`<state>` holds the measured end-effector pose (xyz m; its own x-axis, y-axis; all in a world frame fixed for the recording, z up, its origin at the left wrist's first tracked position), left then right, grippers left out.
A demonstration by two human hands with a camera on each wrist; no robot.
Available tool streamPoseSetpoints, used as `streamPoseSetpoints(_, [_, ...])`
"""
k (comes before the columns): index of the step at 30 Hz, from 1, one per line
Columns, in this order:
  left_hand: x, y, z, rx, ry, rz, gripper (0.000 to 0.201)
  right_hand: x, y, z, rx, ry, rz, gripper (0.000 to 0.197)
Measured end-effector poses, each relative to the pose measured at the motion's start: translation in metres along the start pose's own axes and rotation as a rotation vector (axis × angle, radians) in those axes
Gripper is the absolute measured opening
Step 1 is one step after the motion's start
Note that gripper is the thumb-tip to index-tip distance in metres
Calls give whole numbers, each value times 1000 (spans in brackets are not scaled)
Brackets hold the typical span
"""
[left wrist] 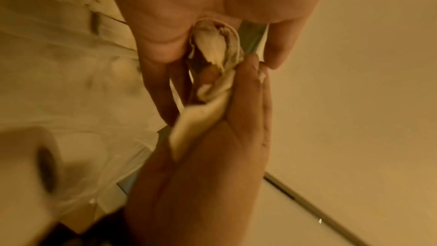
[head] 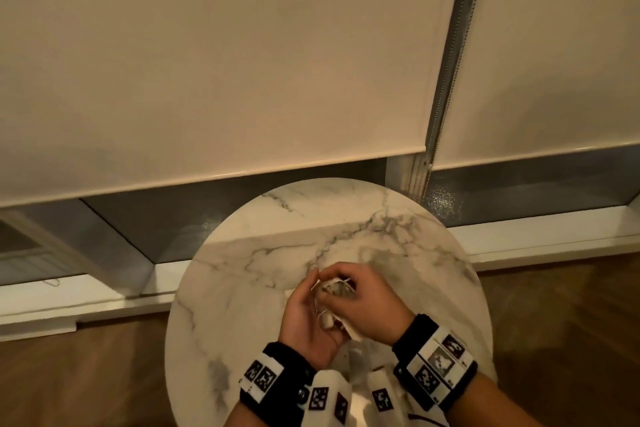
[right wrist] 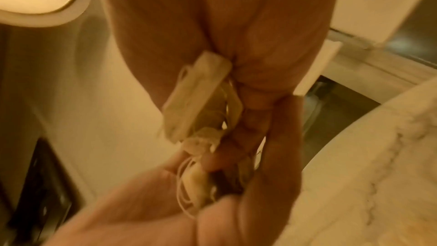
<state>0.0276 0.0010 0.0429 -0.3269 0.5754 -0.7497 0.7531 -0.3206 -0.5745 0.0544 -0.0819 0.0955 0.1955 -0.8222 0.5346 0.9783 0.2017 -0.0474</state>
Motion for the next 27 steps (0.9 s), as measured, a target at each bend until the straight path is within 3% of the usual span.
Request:
streamPoseSetpoints(3, [32, -5, -16, 7, -24, -47, 41, -30, 1, 18, 22, -111, 18, 35])
streamPoseSetpoints(7, [68, -14, -31, 40, -90, -56, 35, -67, 1, 36, -39, -53, 206, 68])
streamPoseSetpoints(11, [86, -24, -45, 73, -139, -36, 37, -90, 0, 55, -6, -70, 361, 91])
streamPoseSetpoints(15, [99, -32, -56, 103, -137, 3, 50, -103, 5, 65, 64, -203, 385, 95])
streamPoseSetpoints(22, [118, -35, -67, 103, -84, 24, 39, -122, 11, 67, 148, -383, 304, 90])
streamPoseSetpoints(27, [129, -34, -80, 74, -108, 2, 32, -123, 13, 68, 118, -431, 210, 85])
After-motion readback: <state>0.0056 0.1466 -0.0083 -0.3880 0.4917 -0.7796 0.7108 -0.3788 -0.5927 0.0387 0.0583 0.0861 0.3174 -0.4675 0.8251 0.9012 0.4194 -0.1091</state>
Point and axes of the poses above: each hand's wrist, its own y-axis towards the middle knuckle, its own x-axis out of the back of the hand, z = x × y, the point moved 8 cm from there along y, towards the middle knuckle, and after that the axes turned 11 degrees about -y, right-handed, at the moved point
